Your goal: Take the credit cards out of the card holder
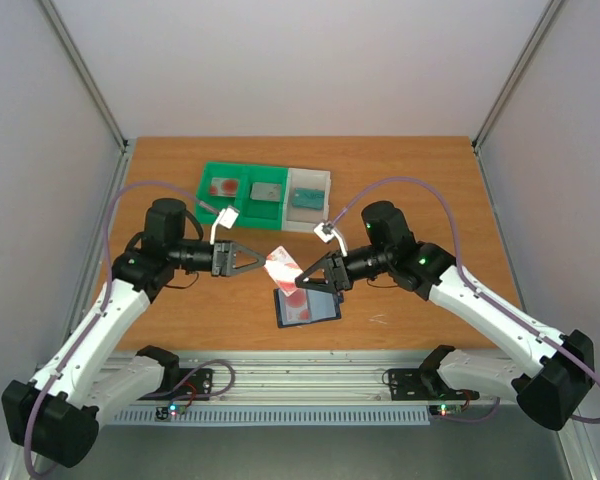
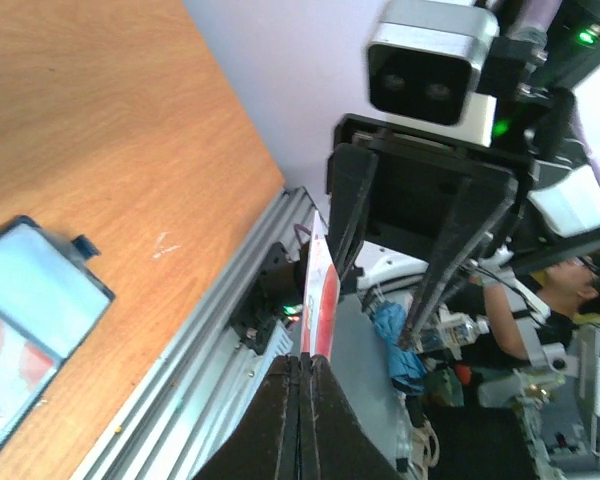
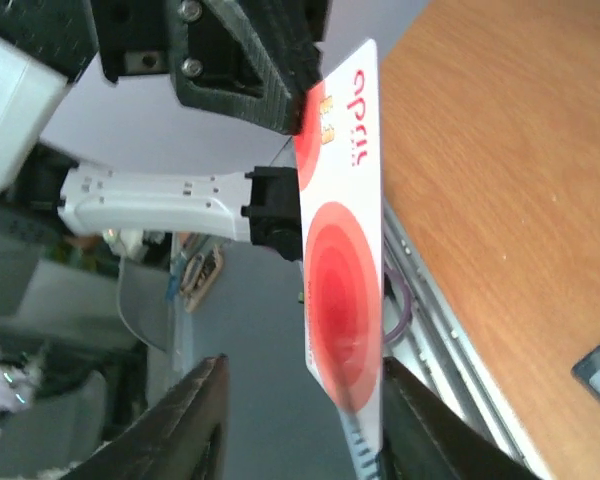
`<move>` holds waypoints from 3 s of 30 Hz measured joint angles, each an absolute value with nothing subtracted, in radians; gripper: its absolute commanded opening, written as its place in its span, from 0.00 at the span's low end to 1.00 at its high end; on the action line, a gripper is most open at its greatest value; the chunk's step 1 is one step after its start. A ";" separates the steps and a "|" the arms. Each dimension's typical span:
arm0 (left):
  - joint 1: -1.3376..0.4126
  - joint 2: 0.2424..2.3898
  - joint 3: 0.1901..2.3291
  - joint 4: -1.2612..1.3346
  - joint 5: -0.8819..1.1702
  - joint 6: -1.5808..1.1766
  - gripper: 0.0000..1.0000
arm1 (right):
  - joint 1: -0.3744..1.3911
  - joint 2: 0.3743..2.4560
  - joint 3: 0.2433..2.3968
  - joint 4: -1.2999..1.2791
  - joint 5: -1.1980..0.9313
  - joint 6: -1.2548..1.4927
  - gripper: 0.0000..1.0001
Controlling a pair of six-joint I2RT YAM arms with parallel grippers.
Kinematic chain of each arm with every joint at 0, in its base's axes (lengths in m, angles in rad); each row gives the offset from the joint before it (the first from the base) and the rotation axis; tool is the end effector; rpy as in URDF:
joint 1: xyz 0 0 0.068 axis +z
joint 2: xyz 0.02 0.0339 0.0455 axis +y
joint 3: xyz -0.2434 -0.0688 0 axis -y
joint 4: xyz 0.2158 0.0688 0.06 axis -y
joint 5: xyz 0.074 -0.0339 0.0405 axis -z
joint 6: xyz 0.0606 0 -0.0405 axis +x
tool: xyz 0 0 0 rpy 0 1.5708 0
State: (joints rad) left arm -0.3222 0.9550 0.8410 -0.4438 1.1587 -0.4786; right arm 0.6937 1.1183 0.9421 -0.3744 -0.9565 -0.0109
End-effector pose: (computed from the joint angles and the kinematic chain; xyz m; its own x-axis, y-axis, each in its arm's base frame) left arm 0.1570 -0.1109 0.2952 -0.8437 0.0872 -0.5297 0.5359 0.1959 -0.8212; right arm 0.1447 0.1847 0.2967 -0.3924 -0.3345 -0.8568 -0.9083 -0.0057 0.4182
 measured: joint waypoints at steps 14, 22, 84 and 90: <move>-0.322 0.943 0.899 -0.557 0.523 -0.516 0.01 | 0.694 1.002 0.947 -0.465 -0.713 -0.016 0.98; -0.246 1.037 0.955 -0.562 0.208 -0.524 0.00 | 0.694 0.967 0.934 -0.464 -0.669 0.001 0.98; -0.085 1.943 1.341 -0.106 0.146 -0.546 0.04 | 0.694 0.861 0.893 -0.465 -0.665 0.078 0.98; -0.085 1.963 1.363 -0.105 0.147 -0.533 0.08 | 0.694 0.861 0.893 -0.466 -0.654 0.078 0.98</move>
State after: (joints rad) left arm -0.0853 1.9625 1.3632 -0.1055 0.1467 -0.5331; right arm 0.6937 0.8612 0.8932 -0.4664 -0.6540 0.0780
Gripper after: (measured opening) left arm 0.071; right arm 0.985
